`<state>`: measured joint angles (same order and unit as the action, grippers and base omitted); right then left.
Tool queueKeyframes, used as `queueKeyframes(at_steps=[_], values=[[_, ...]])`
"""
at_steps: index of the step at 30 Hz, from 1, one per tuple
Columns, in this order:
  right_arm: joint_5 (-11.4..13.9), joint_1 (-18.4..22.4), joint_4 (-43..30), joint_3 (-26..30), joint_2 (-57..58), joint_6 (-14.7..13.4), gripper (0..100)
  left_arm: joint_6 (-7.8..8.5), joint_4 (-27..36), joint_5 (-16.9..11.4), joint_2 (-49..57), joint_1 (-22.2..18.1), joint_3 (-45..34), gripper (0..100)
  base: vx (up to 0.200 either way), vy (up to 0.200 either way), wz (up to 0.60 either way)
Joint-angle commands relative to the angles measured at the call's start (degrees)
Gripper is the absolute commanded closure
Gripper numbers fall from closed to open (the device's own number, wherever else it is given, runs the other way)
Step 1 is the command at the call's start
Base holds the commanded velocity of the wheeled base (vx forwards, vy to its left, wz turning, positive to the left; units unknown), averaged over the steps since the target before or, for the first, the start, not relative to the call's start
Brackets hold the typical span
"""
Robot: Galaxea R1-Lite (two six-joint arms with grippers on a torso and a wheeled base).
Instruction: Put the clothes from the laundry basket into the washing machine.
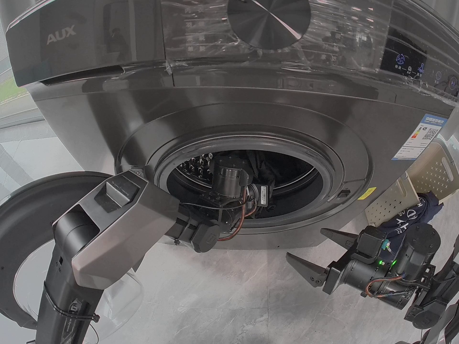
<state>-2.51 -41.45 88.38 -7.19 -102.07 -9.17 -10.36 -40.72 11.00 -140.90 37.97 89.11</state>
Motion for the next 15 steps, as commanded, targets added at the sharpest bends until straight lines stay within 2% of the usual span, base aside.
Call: queueKeyframes(at_steps=[1, 6, 9, 11, 12, 15], values=[[0.0, 0.0, 0.0, 0.0, 0.0, 0.0, 0, -0.01, 0.6, 0.1, -1.8, -1.1, 2.2, 100, 0.0, 0.0, 0.0], [0.1, 0.0, 0.0, 0.0, -0.1, 0.0, 0, -0.1, 0.5, 0.4, -1.7, -1.0, 2.7, 100, 0.0, 0.0, 0.0], [0.1, 0.0, 0.0, -0.1, -0.1, 0.0, 0, -0.89, 0.2, 0.6, -1.9, -1.2, 6.9, 100, 0.0, 0.0, 0.0], [0.1, 0.0, 0.0, -0.1, -0.1, 0.0, 0, -1.59, -0.2, 0.6, -2.2, -1.5, 8.8, 100, 0.0, 0.0, 0.0], [0.1, 0.0, 0.0, -0.1, -0.1, 0.0, 0, -3.0, -0.7, 0.7, -3.5, -1.9, 12.7, 100, 0.0, 0.0, 0.0], [0.1, 0.0, 0.0, -0.1, -0.1, 0.0, 0, -4.4, -2.6, 1.0, -6.1, -2.2, 18.9, 100, 0.0, 0.0, 0.0]])
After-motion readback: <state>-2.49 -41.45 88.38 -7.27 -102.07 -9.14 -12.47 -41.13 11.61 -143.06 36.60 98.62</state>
